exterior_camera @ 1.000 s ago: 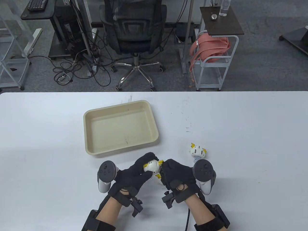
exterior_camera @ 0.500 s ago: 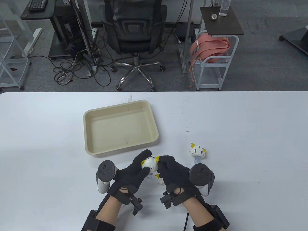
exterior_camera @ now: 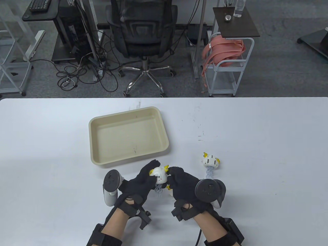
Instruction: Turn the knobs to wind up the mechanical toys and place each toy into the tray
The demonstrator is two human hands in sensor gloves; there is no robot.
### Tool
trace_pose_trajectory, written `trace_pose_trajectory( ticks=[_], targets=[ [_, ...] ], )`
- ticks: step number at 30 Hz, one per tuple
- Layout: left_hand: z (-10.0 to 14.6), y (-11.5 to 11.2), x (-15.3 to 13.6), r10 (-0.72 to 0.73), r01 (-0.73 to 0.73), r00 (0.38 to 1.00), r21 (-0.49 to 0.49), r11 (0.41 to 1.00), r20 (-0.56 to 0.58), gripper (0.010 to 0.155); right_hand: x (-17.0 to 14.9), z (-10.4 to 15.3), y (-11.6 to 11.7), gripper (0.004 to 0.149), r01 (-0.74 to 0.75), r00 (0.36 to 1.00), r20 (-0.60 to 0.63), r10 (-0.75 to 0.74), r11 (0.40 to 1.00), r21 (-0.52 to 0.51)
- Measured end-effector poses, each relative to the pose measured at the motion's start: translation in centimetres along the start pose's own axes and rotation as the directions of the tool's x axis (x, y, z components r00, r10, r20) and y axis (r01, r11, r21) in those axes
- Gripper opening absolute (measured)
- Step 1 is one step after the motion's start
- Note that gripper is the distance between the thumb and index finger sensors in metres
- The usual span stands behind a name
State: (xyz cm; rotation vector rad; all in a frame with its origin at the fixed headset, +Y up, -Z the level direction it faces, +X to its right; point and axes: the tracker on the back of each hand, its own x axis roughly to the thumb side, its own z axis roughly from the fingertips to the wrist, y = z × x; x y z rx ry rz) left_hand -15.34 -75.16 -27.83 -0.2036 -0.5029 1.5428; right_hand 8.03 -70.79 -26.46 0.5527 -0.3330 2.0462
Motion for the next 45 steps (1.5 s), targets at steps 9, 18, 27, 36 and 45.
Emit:
trace_pose_trajectory(
  ticks=[9,18,27,36,45],
  targets=[
    [0.0,-0.3,0.3,-0.023,0.023,1.000,-0.017,1.000,0.013,0.070,-0.4,0.0,-0.3,0.043,0.013,0.999,-0.030,-0.014,0.999,-0.030],
    [-0.1,-0.5,1.0,-0.103,0.105,0.993,-0.043,0.994,0.057,0.067,-2.6,-0.1,-0.4,0.043,0.273,0.921,-0.286,-0.264,0.962,-0.008],
    [-0.1,-0.2,1.0,-0.116,0.118,0.992,-0.032,0.993,0.051,0.067,-2.4,0.0,-0.5,0.043,0.275,0.922,-0.278,-0.270,0.961,-0.024],
    [-0.1,-0.1,0.6,-0.104,0.104,0.995,0.005,0.995,-0.001,0.069,-0.9,0.0,-0.5,0.044,0.152,0.975,-0.159,-0.155,0.988,-0.029],
    [0.0,0.5,0.2,0.039,-0.039,0.999,0.003,0.999,-0.006,0.070,0.7,0.0,0.3,0.047,-0.012,1.000,0.023,0.011,1.000,0.026]
  ],
)
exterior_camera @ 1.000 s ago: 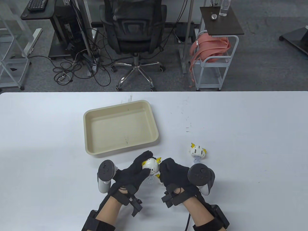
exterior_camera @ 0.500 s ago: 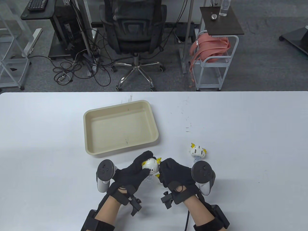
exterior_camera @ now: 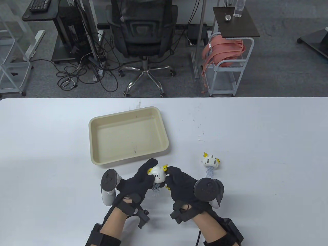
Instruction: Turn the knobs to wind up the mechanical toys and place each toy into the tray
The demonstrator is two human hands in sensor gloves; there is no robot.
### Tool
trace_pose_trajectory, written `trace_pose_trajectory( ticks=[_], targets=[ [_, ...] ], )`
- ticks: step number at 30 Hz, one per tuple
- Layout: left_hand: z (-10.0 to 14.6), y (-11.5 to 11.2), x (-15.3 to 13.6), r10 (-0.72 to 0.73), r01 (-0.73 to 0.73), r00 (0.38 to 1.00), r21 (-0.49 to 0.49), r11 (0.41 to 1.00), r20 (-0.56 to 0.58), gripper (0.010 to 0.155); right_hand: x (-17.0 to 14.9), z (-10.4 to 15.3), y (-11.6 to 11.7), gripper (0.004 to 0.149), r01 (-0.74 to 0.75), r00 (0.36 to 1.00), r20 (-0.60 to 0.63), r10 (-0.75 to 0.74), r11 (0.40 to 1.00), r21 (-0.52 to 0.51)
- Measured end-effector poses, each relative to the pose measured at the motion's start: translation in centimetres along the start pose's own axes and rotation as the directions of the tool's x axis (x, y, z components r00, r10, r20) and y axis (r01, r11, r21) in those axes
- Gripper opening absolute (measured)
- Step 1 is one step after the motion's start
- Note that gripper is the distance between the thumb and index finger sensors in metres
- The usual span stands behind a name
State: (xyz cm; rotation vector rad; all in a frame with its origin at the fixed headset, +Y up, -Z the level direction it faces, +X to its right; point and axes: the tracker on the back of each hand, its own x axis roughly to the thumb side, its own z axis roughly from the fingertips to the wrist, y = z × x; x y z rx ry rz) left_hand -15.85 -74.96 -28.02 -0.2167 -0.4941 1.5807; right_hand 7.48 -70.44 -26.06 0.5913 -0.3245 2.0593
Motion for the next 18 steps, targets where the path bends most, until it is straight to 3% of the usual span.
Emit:
trace_pose_trajectory(
  ticks=[4,11,15,18],
  targets=[
    [-0.1,-0.2,-0.2,0.041,-0.041,0.999,-0.016,0.999,-0.015,0.070,0.2,0.1,-0.4,0.046,-0.072,0.996,0.051,0.074,0.996,-0.043],
    [-0.2,-0.4,-0.4,0.033,-0.033,0.999,-0.031,0.999,-0.012,0.070,0.0,0.1,-0.7,0.043,-0.073,0.995,0.065,0.079,0.993,-0.093],
    [-0.2,-0.7,-0.2,-0.004,0.004,1.000,-0.044,0.999,0.004,0.070,-1.0,-0.1,-1.0,0.043,0.048,0.997,-0.057,-0.053,0.995,-0.085],
    [-0.2,-0.7,0.2,-0.054,0.056,0.998,-0.048,0.997,0.028,0.071,-2.3,-0.2,-1.0,0.043,0.205,0.963,-0.167,-0.213,0.977,-0.062]
  ],
)
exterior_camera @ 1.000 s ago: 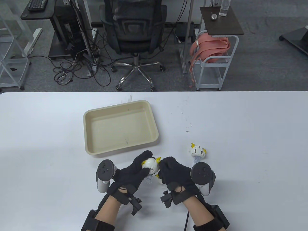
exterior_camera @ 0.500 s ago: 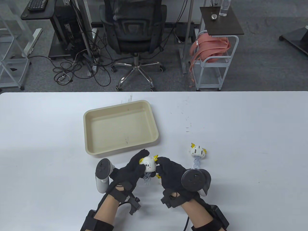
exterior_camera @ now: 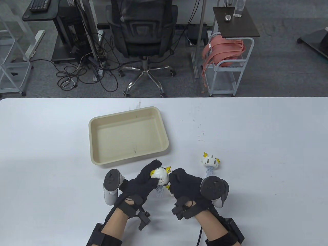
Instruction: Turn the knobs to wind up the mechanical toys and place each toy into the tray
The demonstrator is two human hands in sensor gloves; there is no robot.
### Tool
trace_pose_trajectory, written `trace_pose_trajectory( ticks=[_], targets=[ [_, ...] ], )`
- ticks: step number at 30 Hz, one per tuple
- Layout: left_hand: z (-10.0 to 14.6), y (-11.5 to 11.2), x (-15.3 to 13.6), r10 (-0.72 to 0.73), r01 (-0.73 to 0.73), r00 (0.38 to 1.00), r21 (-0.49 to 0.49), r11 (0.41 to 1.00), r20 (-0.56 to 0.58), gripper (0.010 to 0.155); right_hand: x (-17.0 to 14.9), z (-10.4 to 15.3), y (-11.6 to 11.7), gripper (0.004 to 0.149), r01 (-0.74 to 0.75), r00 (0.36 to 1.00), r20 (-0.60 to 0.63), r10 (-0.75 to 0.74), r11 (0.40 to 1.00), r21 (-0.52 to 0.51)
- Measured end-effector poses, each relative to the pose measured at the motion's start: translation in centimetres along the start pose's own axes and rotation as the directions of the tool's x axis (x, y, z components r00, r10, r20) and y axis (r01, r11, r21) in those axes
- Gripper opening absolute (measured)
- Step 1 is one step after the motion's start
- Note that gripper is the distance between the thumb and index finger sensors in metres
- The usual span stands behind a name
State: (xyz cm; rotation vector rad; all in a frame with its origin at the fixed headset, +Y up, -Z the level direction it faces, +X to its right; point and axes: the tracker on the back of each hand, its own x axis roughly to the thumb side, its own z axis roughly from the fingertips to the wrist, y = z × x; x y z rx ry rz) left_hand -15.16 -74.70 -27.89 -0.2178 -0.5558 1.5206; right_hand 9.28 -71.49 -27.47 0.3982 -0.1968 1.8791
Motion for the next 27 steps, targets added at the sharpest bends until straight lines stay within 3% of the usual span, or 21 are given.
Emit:
trace_pose_trajectory(
  ticks=[3,11,21,27],
  targets=[
    [-0.1,0.1,0.0,-0.016,0.016,1.000,-0.015,1.000,0.015,0.072,-1.1,-0.2,-0.1,0.043,0.155,0.981,-0.121,-0.150,0.988,0.030],
    [-0.1,0.4,0.4,-0.095,0.098,0.994,-0.049,0.994,0.053,0.069,-2.2,0.0,0.2,0.043,0.331,0.906,-0.286,-0.312,0.943,0.018],
    [-0.2,0.5,0.4,-0.102,0.104,0.994,-0.035,0.994,0.047,0.068,-1.4,0.0,-0.2,0.044,0.203,0.959,-0.199,-0.201,0.979,-0.012],
    [-0.4,2.2,2.5,-0.232,0.231,0.971,0.034,0.972,0.051,0.067,-0.4,0.1,-1.1,0.052,0.089,0.989,-0.108,-0.097,0.993,-0.073]
  ],
)
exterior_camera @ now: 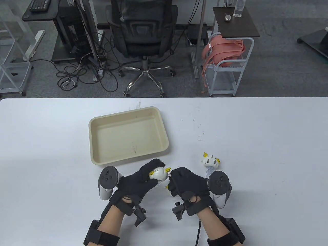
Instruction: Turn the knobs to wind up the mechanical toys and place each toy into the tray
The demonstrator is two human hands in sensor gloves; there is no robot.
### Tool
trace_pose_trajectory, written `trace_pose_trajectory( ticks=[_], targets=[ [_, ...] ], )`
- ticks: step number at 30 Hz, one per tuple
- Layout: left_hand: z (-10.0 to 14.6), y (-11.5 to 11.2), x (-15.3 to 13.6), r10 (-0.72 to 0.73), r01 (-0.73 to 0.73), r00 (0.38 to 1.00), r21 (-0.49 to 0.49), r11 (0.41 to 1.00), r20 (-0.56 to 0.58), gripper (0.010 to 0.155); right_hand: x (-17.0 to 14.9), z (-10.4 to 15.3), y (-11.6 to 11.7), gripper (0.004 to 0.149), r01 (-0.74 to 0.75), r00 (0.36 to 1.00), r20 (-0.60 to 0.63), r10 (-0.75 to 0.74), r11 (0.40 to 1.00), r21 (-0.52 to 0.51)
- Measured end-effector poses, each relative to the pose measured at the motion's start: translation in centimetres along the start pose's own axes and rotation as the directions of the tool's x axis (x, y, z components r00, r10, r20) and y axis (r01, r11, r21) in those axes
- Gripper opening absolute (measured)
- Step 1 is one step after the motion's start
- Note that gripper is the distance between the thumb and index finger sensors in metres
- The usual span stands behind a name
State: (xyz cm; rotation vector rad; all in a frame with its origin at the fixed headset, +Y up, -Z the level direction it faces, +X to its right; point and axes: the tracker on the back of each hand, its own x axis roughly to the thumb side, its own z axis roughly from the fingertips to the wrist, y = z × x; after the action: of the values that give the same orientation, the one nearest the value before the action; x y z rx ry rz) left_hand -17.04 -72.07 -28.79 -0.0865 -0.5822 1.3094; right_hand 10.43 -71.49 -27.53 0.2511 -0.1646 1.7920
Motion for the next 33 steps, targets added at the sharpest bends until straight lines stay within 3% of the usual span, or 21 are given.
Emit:
trace_pose_trajectory(
  ticks=[5,11,16,23,27,33],
  targets=[
    [-0.7,3.5,1.0,-0.174,0.182,0.982,0.159,0.970,-0.067,0.067,-0.4,-0.1,-0.2,0.059,0.031,0.999,0.019,-0.031,0.999,-0.008],
    [-2.2,6.5,0.8,-0.484,0.534,0.841,0.237,0.811,-0.241,0.067,-0.3,-0.1,-0.1,0.068,0.008,1.000,0.021,-0.009,1.000,0.014],
    [-3.9,7.4,-0.6,-0.658,0.757,0.642,0.189,0.626,-0.393,0.068,-0.3,-0.2,-0.4,0.077,0.004,1.000,0.021,-0.005,1.000,0.020],
    [-5.5,7.1,-3.7,-0.832,0.938,0.231,-0.112,0.329,-0.505,0.067,-0.2,-0.3,-1.0,0.085,0.016,0.999,0.043,-0.014,0.999,-0.030],
    [-5.5,7.2,-4.9,-0.828,0.928,0.193,-0.176,0.328,-0.526,0.065,-0.4,-0.3,-1.0,0.085,0.005,0.999,0.033,-0.004,1.000,-0.019],
    [-5.3,7.7,-5.9,-0.785,0.885,0.260,-0.187,0.427,-0.562,0.062,-0.4,-0.3,-1.1,0.082,-0.015,0.999,0.028,0.016,1.000,-0.023]
  ],
)
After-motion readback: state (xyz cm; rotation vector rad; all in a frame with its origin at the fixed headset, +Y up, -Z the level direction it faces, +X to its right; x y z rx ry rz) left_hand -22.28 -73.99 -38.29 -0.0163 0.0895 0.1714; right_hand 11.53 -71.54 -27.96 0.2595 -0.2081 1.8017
